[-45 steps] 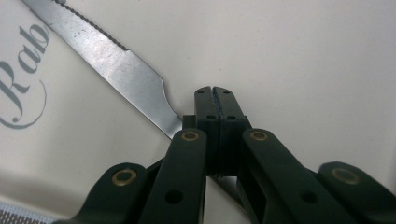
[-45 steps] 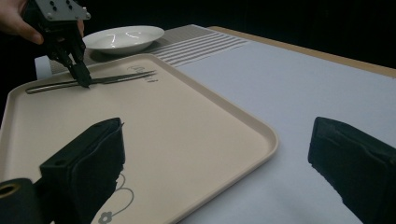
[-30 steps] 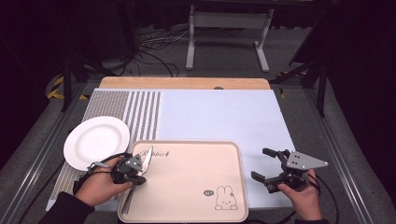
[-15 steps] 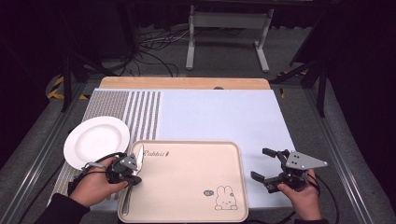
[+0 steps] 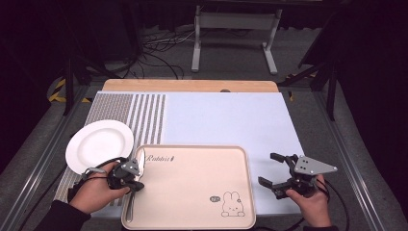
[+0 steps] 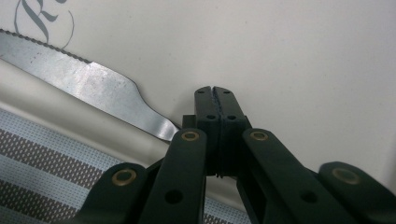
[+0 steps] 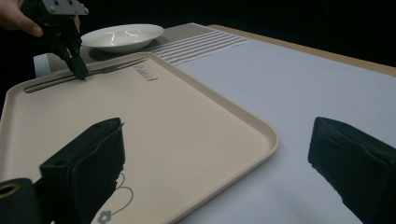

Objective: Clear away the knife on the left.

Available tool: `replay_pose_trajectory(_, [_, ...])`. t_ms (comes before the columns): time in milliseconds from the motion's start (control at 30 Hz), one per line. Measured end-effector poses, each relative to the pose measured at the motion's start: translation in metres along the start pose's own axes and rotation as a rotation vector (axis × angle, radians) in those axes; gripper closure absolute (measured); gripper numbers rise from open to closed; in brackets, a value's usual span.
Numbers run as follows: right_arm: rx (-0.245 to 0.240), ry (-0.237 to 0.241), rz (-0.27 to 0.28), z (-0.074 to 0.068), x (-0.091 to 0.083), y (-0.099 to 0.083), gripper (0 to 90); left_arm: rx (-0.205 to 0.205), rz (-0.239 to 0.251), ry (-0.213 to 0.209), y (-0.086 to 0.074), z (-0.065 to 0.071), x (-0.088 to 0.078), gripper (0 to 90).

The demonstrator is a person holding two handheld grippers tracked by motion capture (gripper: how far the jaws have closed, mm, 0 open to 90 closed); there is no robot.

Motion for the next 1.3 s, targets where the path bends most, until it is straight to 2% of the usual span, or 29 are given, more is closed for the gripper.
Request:
replay_pose_trajectory(300, [0.002,0.003,0.000,-0.001,0.001,0.000,4.6,-0.003,-0.008,0.002,0.000,0.001,0.000,89.6])
replay_pose_trajectory(567, [0.006,0.001,0.002,0.000,0.000,0.000,4.6,0.008,0.048,0.001,0.009,0.002,-0.006,80.9])
replay_pose_trajectory(667, [0.009,-0.003,0.004,0.001,-0.001,0.000,4.6,0.012,0.083,0.009,0.013,0.002,-0.012,72.0])
replay_pose_trajectory(800, [0.012,-0.003,0.005,0.001,-0.002,0.000,4.6,0.026,0.138,0.033,0.019,0.002,-0.017,52.9])
replay_pose_trajectory(867, [0.015,-0.003,0.005,0.001,-0.002,-0.001,4.6,0.034,0.147,0.042,0.019,0.002,-0.018,44.4])
replay_pose_trajectory(1000, [0.017,-0.005,0.005,0.001,-0.002,-0.001,4.5,0.031,0.217,0.042,0.023,0.003,-0.023,30.1])
replay_pose_trajectory(1067, [0.016,-0.006,0.005,0.001,-0.002,-0.001,4.5,0.045,0.258,0.046,0.026,0.002,-0.026,22.1])
replay_pose_trajectory(1267, [0.016,-0.009,0.005,0.001,-0.003,-0.002,4.5,0.060,0.338,0.055,0.031,0.004,-0.036,13.2])
replay_pose_trajectory(1300, [0.017,-0.009,0.006,0.001,-0.003,-0.002,4.5,0.060,0.338,0.055,0.031,0.004,-0.036,12.2])
Point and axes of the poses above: each handheld gripper's, and its own axes: x roughly forward along the jaws, y roughly out of its top, z roughly to its right, the point moved 9 cm from there along x, roughly forward along the jaws, and after that the axes turned 13 degrees about -y, right-handed, at the moved point
